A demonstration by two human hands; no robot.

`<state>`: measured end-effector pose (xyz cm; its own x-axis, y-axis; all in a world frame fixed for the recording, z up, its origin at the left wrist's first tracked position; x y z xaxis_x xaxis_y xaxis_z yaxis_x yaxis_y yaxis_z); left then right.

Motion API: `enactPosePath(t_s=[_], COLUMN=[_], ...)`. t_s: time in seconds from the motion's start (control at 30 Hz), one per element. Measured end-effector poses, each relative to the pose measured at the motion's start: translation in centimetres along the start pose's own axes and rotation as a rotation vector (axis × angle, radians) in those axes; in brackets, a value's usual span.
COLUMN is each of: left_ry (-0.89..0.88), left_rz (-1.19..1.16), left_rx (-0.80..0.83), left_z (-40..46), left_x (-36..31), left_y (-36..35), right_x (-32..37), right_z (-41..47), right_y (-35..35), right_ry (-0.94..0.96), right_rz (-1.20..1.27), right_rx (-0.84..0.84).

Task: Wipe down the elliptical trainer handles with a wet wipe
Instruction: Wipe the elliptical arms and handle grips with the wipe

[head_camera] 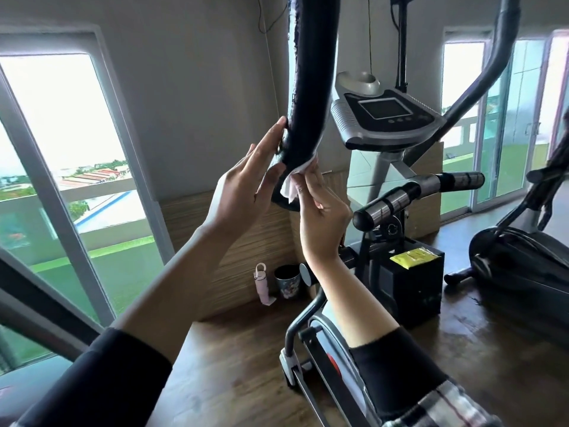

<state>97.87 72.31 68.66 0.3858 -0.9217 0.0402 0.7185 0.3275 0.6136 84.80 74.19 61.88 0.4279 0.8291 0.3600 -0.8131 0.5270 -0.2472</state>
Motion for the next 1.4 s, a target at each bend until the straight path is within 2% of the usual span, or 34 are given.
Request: enactPosePath(t_s=[0.17, 0.4, 0.53, 0.83, 1.07, 1.27, 1.4], left_ry=[-0.003, 0.015, 0.017, -0.044, 0.034, -0.028, -0.052], left_rz=[-0.013, -0.018, -0.035, -0.151, -0.322, -0.398, -0.455], left_rx=[0.01, 0.048, 0.071, 0.139, 0.204, 0.193, 0.196], left_z=[-0.1, -0.1, -0.2, 0.1, -1.0, -0.8, -0.6], left_x=[1.1, 2.0, 2.1, 5.2, 9.5, 10.8, 11.4], left_y=[-0.4, -0.4, -0.4, -1.4, -3.7, -4.4, -5.0], right_x=[0.6, -1.7, -1.3, -3.1, -2.9, -6.0, -5.7], right_z=[-0.2, -1.0, -1.4, -3.4, -4.4, -5.9, -6.0], right_y=[-0.2, -1.2, -1.5, -3.1, -4.2, -6.2, -6.0], right_ry=[0.019, -0.066, -0.136, -0.234, -0.191, -0.357, -0.339], right_rz=[0.055, -0.052, 0.048, -0.038, -0.045, -0.076, -0.042], right_rx=[-0.042, 0.017, -0.042, -0.123, -0.304, -0.273, -0.347])
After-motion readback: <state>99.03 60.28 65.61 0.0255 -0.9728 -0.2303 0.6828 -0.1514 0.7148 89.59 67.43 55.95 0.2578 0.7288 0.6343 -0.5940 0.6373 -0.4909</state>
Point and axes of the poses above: each hand's wrist, its own z-axis towards the middle knuckle, its own y-axis out of the back of the hand, x = y × z, the point moved 8 cm from there along z, towards the middle knuckle, and after that the axes turned 15 degrees about x, right-handed, at the moved point
